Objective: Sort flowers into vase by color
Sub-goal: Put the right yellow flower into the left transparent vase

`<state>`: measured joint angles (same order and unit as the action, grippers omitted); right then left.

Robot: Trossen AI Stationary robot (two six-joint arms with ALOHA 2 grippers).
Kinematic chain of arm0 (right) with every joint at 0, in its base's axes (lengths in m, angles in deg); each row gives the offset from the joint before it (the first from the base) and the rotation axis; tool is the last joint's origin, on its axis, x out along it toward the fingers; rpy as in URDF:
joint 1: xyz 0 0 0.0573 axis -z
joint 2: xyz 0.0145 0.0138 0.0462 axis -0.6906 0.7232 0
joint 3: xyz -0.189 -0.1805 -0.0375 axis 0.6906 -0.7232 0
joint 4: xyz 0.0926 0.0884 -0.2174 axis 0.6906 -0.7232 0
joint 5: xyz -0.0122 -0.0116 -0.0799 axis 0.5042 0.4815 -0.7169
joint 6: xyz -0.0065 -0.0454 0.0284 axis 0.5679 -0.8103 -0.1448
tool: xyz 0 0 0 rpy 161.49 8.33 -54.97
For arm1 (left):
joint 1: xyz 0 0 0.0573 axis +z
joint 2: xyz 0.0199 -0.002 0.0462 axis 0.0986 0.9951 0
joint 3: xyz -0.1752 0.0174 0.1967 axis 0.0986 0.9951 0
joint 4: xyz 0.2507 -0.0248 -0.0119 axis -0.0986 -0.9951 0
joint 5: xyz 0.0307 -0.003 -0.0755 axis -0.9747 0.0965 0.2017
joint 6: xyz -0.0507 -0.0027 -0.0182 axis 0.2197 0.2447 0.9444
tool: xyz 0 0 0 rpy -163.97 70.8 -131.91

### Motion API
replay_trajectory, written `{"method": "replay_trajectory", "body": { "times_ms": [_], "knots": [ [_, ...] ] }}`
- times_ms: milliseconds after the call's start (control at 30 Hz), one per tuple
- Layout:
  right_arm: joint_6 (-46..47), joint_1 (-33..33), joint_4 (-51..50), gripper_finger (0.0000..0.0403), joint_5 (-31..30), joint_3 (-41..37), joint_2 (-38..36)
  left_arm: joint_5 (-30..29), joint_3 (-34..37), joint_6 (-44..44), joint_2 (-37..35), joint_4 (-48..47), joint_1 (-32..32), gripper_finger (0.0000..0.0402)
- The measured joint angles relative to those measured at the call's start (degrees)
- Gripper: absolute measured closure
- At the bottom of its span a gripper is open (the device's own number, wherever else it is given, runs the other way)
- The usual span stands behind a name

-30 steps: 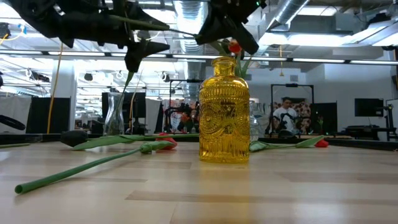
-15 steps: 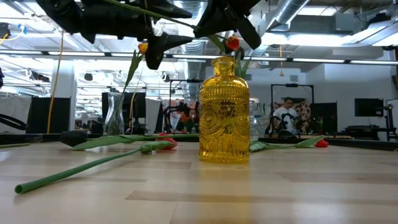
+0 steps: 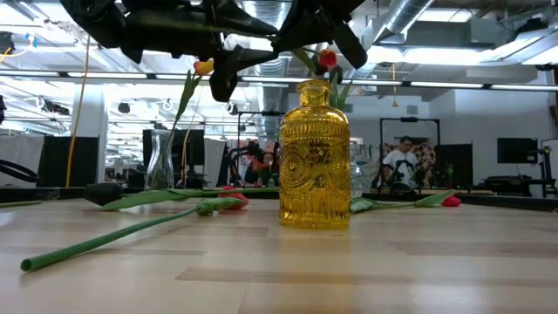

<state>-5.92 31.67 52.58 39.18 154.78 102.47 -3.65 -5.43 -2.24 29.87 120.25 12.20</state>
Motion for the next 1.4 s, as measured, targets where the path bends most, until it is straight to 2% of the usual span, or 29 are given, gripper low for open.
{"method": "replay_trajectory", "body": {
  "times_ms": [267,567,700,1033,1167,1400],
  "knots": [
    [0.0,0.0,-0.1,0.0351,-0.2,0.0,0.0,0.0,0.0,-0.1,0.0,-0.4,0.0,0.0344],
    [0.0,0.1,0.0,0.0350,-0.3,0.0,0.0,0.0,0.0,-0.2,0.0,-0.1,0.0,0.0383],
    [0.1,0.0,0.3,0.0330,-0.2,0.0,0.0,0.0,0.0,-0.2,0.0,0.0,0.0,0.0391],
    [1.3,0.0,0.7,0.0234,0.1,0.0,0.0,-0.5,0.0,-2.9,0.0,0.5,0.2,0.0395],
    [6.7,0.0,2.1,0.0223,-0.8,0.0,0.0,-0.5,0.0,-2.9,-0.1,0.3,1.3,0.0396],
    [9.7,-0.9,3.4,0.0227,-7.9,0.0,0.0,-1.3,0.0,-4.7,-0.1,-0.2,4.1,0.0396]
  ]
}}
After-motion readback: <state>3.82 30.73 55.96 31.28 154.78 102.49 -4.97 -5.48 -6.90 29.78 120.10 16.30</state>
